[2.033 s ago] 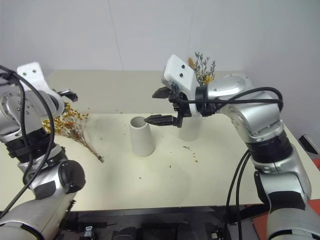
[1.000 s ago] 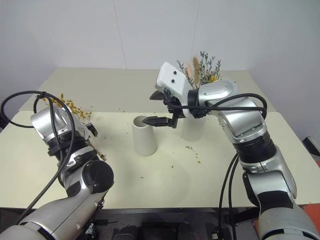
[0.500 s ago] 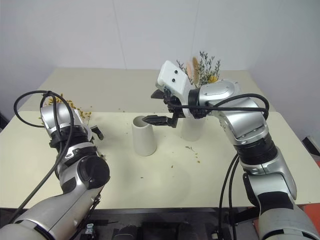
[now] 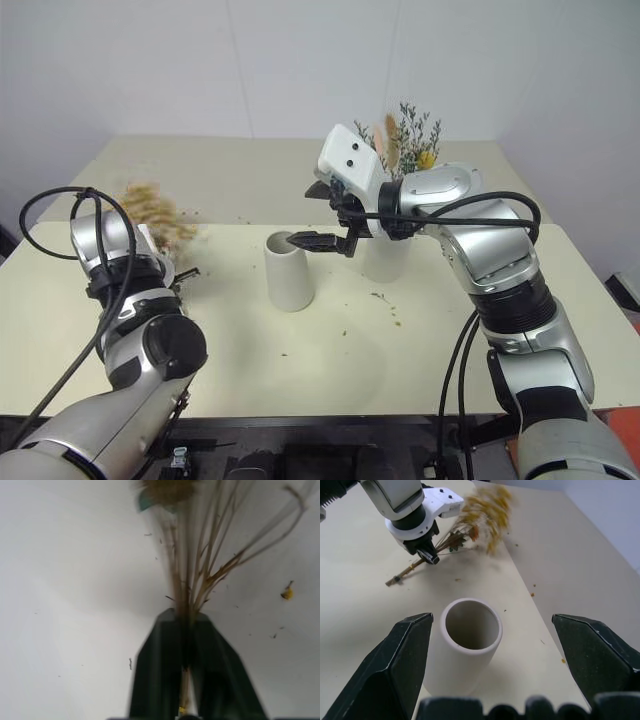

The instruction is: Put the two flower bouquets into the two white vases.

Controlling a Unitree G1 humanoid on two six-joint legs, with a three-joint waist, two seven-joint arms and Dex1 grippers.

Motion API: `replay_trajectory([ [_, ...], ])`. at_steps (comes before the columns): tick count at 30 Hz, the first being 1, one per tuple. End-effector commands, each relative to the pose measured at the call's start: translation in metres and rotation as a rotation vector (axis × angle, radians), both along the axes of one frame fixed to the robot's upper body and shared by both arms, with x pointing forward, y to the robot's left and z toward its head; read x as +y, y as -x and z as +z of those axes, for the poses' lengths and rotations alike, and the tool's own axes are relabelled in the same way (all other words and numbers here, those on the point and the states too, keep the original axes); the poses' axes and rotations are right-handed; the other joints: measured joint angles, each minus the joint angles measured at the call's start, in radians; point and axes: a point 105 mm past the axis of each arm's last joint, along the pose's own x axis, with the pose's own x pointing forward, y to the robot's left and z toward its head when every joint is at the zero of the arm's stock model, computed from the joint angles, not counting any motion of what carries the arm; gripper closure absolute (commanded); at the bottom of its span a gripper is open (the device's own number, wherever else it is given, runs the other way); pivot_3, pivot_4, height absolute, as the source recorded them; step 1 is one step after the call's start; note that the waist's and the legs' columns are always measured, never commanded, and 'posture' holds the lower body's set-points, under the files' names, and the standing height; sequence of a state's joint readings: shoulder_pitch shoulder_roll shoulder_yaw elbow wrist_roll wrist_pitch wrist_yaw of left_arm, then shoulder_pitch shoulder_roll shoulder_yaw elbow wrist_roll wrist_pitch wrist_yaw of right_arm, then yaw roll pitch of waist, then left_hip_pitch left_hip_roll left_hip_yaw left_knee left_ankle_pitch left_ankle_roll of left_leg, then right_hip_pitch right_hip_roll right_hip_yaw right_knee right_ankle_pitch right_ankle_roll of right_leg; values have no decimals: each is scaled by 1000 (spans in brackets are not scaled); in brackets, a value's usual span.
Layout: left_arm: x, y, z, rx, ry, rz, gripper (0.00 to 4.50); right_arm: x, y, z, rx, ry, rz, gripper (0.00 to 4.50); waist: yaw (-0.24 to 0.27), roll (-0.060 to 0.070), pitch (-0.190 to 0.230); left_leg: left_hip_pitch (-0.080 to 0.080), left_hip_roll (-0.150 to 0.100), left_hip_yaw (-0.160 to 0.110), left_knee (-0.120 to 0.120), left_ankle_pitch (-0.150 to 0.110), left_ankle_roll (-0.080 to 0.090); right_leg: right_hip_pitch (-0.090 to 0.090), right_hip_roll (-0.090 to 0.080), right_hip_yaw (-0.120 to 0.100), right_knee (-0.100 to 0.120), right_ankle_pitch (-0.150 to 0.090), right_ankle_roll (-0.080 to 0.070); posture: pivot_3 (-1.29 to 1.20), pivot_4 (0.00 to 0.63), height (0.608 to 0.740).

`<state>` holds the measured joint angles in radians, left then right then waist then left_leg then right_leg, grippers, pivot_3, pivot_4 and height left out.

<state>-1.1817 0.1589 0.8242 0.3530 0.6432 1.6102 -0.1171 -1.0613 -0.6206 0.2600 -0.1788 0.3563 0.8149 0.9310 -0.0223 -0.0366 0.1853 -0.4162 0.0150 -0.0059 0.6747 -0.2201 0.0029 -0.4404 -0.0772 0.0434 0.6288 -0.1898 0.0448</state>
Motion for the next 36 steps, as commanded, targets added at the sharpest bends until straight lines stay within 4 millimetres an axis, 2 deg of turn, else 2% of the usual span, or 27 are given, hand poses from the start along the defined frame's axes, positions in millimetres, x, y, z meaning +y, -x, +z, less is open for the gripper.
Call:
replay_trajectory([
  [1,8,0,10,-16,-51,13,4490,-4,6,16,-53,-31,6,0,0,0,0,0,0,0,0,0,0,0,0,0,0,0,0,0,150,740],
  [8,13,-2,22,-74,-45,26,4490,-6,14,12,-50,-14,60,0,3,0,0,0,0,0,0,0,0,0,0,0,0,0,0,0,150,740],
  [11,15,-11,56,-266,-119,-42,4490,-7,15,10,-50,-7,60,0,3,0,0,0,0,0,0,0,0,0,0,0,0,0,0,0,150,740],
  [14,16,-15,77,-384,-180,-96,4490,-8,15,9,-49,-6,58,0,2,0,0,0,0,0,0,0,0,0,0,0,0,0,0,0,150,740],
  [18,-7,-16,139,-793,-148,-341,4490,-10,16,9,-55,-10,42,0,2,0,0,0,1,0,0,0,0,0,0,0,0,0,0,0,150,740],
  [22,-31,-2,173,-1111,-13,-573,4490,-13,15,9,-59,-28,8,0,3,0,0,0,1,0,0,0,0,0,-1,0,-1,0,-1,0,150,740],
  [28,-58,1,194,-1263,112,-839,4490,-26,26,5,-37,-77,-74,0,7,0,0,0,1,0,2,0,0,1,0,0,0,0,-1,0,150,740],
  [31,-73,4,195,-1282,137,-997,4490,-31,34,0,-9,-85,-108,0,6,0,0,0,0,0,2,0,0,1,0,0,0,0,0,0,150,740],
  [33,-91,13,193,-1298,212,-1187,4490,-36,40,-5,32,-92,-143,0,5,0,0,0,1,0,2,0,0,1,0,0,-1,0,0,0,150,740],
  [36,-101,15,192,-1327,315,-1314,4490,-43,46,-12,55,-109,-204,0,6,0,0,0,0,0,2,0,0,2,0,0,-1,0,0,0,150,740],
])
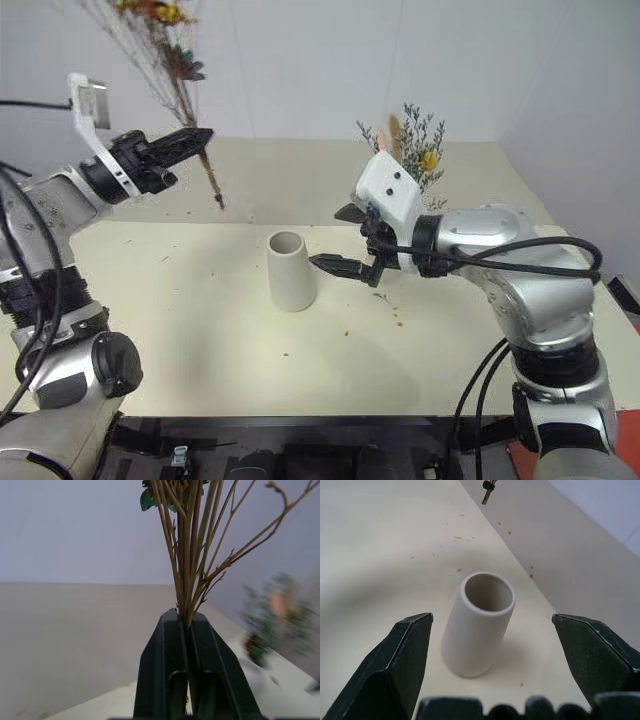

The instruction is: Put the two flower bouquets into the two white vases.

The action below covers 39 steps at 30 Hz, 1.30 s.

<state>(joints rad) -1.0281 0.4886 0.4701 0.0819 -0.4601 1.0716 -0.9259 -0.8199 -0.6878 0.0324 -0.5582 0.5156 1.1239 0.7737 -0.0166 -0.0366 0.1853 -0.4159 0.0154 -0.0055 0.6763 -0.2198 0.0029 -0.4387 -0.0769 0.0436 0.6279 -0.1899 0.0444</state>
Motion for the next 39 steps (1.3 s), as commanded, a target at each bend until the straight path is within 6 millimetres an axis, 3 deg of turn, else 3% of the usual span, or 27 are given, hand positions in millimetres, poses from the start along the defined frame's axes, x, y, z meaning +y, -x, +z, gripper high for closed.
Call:
replay_trajectory([
  [1,-10,5,6,-59,22,-180,4490,-10,10,5,-24,-31,-76,0,0,0,0,0,0,0,0,0,0,0,0,0,0,0,0,0,150,740],
  [9,-38,10,2,-236,-72,-451,4490,-23,20,-9,-7,-80,-208,0,0,0,0,0,0,0,0,0,0,0,1,0,0,0,0,0,150,740],
  [14,-48,10,7,-327,-40,-540,4490,-27,22,-17,4,-99,-266,0,2,0,0,0,0,0,1,0,1,1,1,0,-1,-1,0,0,150,740],
  [18,-56,9,-2,-364,-81,-591,4490,-31,23,-18,6,-116,-296,0,-1,0,0,-1,0,0,1,0,1,1,1,0,-1,-1,0,0,150,740],
  [23,-59,4,-21,-356,-123,-604,4490,-35,23,-22,20,-118,-325,0,0,0,0,-1,0,0,1,0,1,0,1,0,-1,-1,0,0,150,740],
  [39,-65,-7,-46,-333,-100,-576,4490,-33,33,-31,79,-99,-272,0,0,0,0,-1,0,0,1,1,1,1,1,0,-1,-1,1,0,150,740],
])
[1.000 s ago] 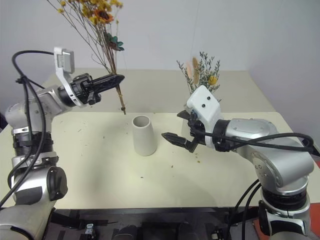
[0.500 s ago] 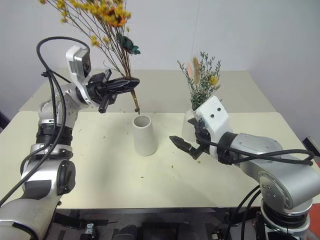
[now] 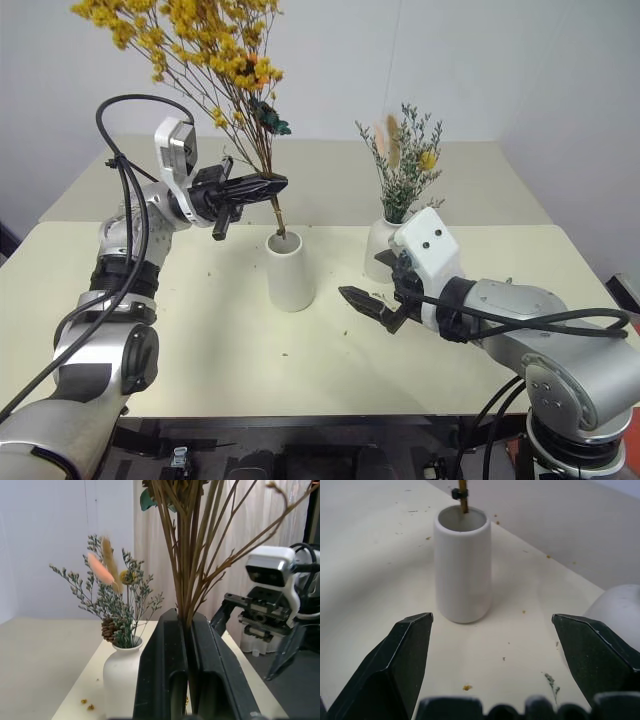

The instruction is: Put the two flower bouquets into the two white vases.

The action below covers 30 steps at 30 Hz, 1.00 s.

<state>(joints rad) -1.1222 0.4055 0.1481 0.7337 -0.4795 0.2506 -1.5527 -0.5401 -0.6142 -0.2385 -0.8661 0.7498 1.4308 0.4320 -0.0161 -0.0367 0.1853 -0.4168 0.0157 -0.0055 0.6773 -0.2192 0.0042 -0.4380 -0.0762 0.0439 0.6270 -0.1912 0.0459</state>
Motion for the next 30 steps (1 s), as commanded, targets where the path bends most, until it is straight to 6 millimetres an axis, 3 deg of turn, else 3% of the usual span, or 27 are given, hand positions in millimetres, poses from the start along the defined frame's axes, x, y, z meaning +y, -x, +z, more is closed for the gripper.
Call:
replay_trajectory([
  [1,0,-1,1,-23,11,13,4490,-1,4,7,-41,12,1,0,0,0,0,0,0,0,0,0,0,0,0,0,0,0,0,0,150,740],
  [8,-2,-4,-7,-6,6,26,4490,0,4,5,-35,17,2,0,0,0,0,0,0,0,0,0,0,0,0,0,0,0,0,0,150,740],
  [14,0,-4,-7,3,25,25,2912,-1,2,5,-34,16,-7,0,0,0,0,0,0,0,0,0,0,0,0,0,0,0,0,0,150,740],
  [23,7,-2,-32,10,-61,37,135,-2,0,5,-38,16,-21,0,0,0,0,0,0,0,0,0,0,0,0,0,0,0,0,0,150,740],
  [30,13,-4,-41,-17,-123,80,9,-3,-3,4,-39,19,-29,0,0,0,0,0,0,0,0,0,0,0,0,0,0,0,0,0,150,740],
])
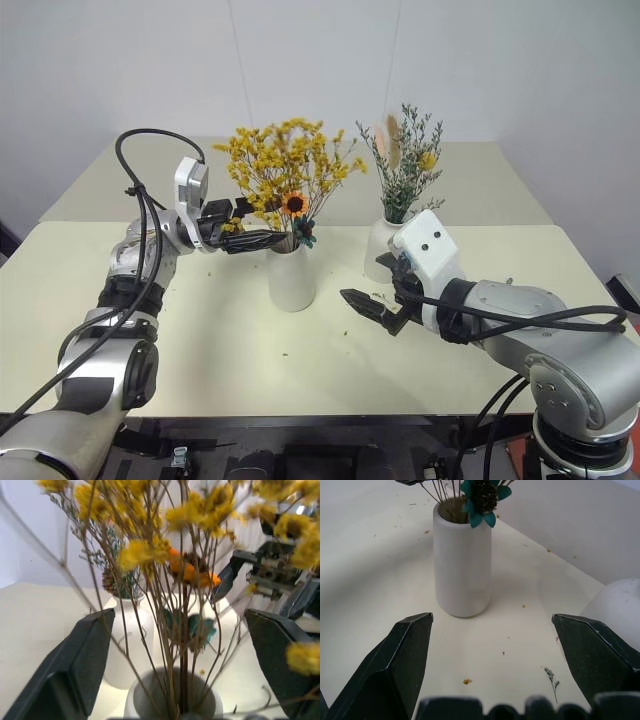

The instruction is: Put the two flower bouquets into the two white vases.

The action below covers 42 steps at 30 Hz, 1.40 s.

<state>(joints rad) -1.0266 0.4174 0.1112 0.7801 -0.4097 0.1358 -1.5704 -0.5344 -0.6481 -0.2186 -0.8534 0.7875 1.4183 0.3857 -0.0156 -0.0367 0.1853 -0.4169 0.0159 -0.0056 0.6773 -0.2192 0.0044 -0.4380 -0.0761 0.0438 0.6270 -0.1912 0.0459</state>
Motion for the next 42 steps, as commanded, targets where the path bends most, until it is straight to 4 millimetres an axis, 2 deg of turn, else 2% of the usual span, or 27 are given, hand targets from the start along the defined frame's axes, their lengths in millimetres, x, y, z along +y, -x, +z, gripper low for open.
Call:
replay_trajectory([
  [1,4,0,4,-55,-32,23,9,-2,-2,7,-50,-4,-14,0,0,0,0,0,0,0,0,0,0,0,0,0,0,0,0,0,150,740],
  [6,16,1,0,-82,-70,62,9,-3,-2,7,-55,0,-18,0,-2,0,0,0,0,0,0,0,0,0,0,0,0,0,0,0,150,740],
  [12,41,10,5,-134,-81,123,9,-5,0,7,-58,5,-20,0,-2,0,0,0,1,0,0,0,0,0,0,0,0,0,0,0,150,740],
  [15,57,22,19,-158,-48,140,9,-7,0,8,-60,9,-23,0,-3,0,0,0,1,0,0,0,0,0,0,0,0,0,0,0,150,740],
  [17,66,31,22,-173,-73,145,9,-10,0,8,-60,11,-26,0,-3,0,0,0,1,0,0,0,0,0,0,0,0,0,0,0,150,740],
  [20,84,44,20,-195,-150,199,9,-18,1,7,-51,18,-43,0,-4,0,0,0,1,0,0,0,0,0,0,0,0,0,0,0,150,740],
  [24,104,53,22,-201,-194,304,9,-40,2,1,-30,33,-90,0,2,0,0,1,2,0,0,0,0,0,0,0,0,-1,1,0,150,740],
  [30,106,74,20,-185,-221,325,9,-82,9,10,-24,60,-110,0,6,0,0,1,1,1,0,0,0,2,-1,0,-3,-4,5,0,150,740],
  [34,102,85,19,-190,-219,344,9,-106,3,13,-58,137,-155,0,2,0,0,2,3,2,0,0,0,2,0,0,-3,-5,5,0,150,740],
  [37,100,91,20,-192,-207,362,9,-115,5,15,-42,157,-128,0,-3,0,0,3,3,4,-1,0,0,2,1,1,-3,-5,5,0,150,740],
  [42,102,97,18,-182,-194,389,9,-117,17,15,-1,191,-43,0,1,0,0,3,3,4,-1,0,0,2,1,1,-2,-6,5,0,150,740],
])
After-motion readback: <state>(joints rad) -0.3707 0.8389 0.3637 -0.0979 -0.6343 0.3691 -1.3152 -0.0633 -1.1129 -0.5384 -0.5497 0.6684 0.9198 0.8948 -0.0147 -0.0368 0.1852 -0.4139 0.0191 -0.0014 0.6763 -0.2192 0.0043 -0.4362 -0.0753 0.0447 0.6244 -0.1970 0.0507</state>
